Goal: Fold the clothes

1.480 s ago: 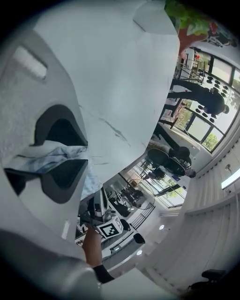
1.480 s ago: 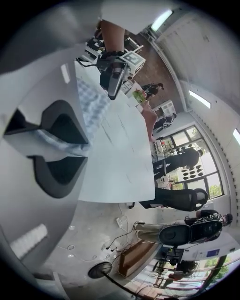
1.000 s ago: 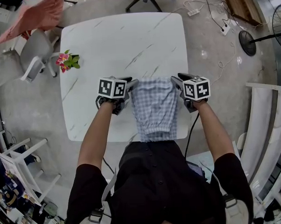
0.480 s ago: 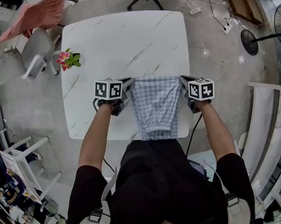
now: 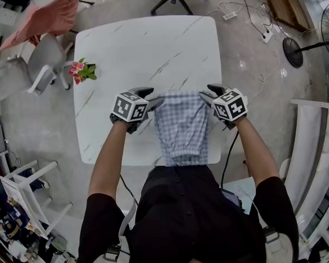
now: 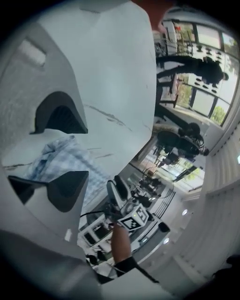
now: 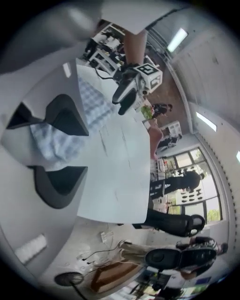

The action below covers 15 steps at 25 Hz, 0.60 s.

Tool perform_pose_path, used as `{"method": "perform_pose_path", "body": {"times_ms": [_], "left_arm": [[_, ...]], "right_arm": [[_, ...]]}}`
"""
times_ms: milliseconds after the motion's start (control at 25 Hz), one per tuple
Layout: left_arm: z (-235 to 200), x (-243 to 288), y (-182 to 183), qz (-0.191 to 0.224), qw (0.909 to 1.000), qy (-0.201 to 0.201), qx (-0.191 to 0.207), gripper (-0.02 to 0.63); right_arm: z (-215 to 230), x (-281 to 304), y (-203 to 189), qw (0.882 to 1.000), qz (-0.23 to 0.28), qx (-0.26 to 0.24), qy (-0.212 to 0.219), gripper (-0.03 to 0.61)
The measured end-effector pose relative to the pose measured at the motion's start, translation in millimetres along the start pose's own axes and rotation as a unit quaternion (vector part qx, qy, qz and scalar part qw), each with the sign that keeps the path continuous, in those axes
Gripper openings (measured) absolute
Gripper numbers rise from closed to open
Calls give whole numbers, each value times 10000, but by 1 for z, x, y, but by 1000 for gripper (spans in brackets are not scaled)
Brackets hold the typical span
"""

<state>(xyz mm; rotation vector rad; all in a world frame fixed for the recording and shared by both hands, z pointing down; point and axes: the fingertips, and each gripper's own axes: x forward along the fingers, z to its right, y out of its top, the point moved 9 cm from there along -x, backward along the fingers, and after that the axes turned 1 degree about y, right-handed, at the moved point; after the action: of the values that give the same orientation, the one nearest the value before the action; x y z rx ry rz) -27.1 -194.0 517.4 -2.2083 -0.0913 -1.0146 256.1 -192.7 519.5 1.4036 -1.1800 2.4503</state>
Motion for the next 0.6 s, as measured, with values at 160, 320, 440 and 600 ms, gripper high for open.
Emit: {"method": "perform_pose_path", "body": {"times_ms": [160,320,440,600], "left_arm": [[6,19,-3,-726,9947,-266,675,301],[7,28,-13,-1108,9880,-270,1045,305],[6,29,-15,-1116,9877,-285,1056,300],[5,28,-14,-1115,9870,-164,1144,264]], "right_arm": [[-9,22,5,9905,-740,-1086,396,332],[-11,30,2,9826,-1069,-1397,589,347],[-12,31,-1,9833,-1094,-1316,620,336],[-20,32,-6,9827,-1000,-1482,475,267]]}}
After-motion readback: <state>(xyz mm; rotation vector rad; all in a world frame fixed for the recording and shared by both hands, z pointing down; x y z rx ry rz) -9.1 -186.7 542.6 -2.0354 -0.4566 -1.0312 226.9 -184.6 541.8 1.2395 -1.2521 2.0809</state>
